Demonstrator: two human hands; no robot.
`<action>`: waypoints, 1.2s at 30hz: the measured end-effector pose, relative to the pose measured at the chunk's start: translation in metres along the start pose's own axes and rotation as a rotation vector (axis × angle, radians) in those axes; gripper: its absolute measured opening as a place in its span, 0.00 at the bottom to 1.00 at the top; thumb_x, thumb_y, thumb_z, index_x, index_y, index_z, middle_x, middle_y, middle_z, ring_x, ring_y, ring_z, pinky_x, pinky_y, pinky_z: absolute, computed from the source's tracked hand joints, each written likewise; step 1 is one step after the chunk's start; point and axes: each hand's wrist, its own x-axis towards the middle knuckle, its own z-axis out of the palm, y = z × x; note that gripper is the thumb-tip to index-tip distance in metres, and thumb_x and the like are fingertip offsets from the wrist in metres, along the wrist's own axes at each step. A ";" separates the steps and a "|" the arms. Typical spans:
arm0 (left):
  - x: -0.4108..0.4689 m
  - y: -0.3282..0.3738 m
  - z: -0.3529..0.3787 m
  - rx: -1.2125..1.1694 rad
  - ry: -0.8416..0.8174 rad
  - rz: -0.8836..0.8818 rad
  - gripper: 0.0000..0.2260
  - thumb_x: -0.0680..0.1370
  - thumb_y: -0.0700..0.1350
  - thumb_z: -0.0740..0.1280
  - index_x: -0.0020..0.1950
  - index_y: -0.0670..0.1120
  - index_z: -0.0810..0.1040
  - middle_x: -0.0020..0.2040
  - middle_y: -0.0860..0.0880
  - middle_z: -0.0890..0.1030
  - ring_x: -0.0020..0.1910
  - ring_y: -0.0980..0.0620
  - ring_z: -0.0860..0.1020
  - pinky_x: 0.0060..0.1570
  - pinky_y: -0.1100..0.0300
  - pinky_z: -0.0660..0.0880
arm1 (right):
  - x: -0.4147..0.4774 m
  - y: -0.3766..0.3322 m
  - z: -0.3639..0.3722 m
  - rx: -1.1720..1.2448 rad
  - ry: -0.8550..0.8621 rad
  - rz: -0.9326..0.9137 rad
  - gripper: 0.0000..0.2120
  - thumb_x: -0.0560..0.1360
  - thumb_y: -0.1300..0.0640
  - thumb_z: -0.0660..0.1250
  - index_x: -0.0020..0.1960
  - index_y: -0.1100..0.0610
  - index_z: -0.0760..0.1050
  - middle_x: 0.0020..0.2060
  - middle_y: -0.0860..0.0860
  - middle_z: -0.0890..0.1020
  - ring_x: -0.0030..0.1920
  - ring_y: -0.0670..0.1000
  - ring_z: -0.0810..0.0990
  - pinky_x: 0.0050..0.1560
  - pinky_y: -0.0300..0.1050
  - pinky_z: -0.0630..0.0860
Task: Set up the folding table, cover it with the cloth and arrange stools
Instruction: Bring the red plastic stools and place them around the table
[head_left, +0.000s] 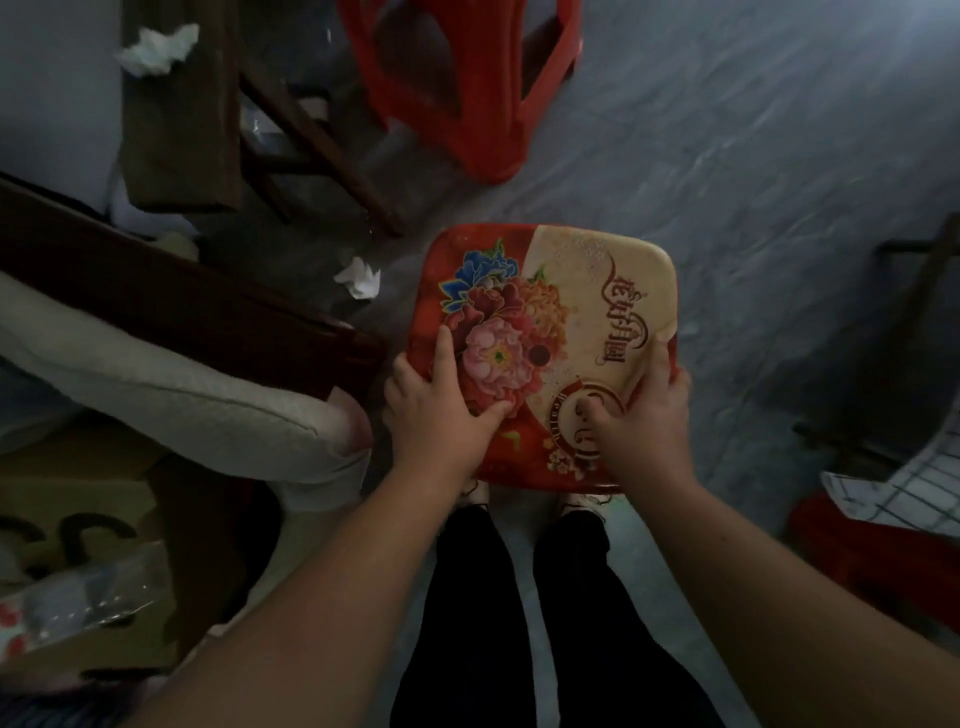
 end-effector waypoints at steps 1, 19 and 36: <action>-0.005 0.008 -0.006 -0.007 -0.002 0.013 0.49 0.68 0.69 0.70 0.79 0.61 0.42 0.75 0.39 0.54 0.72 0.36 0.59 0.70 0.39 0.63 | -0.003 -0.003 -0.012 0.004 0.011 0.004 0.46 0.72 0.50 0.73 0.80 0.44 0.46 0.73 0.52 0.57 0.73 0.57 0.62 0.72 0.59 0.65; -0.186 0.093 -0.287 -0.149 0.157 0.385 0.46 0.67 0.71 0.69 0.78 0.61 0.49 0.74 0.37 0.58 0.72 0.35 0.60 0.70 0.40 0.60 | -0.215 -0.162 -0.248 -0.051 0.267 -0.145 0.47 0.69 0.38 0.73 0.78 0.40 0.48 0.72 0.56 0.56 0.71 0.62 0.63 0.71 0.62 0.65; -0.260 0.165 -0.348 -0.167 0.227 0.617 0.41 0.66 0.70 0.71 0.75 0.61 0.60 0.74 0.39 0.59 0.73 0.38 0.62 0.72 0.40 0.63 | -0.277 -0.153 -0.339 0.110 0.457 -0.174 0.46 0.66 0.34 0.74 0.77 0.40 0.55 0.69 0.56 0.61 0.69 0.61 0.68 0.69 0.61 0.70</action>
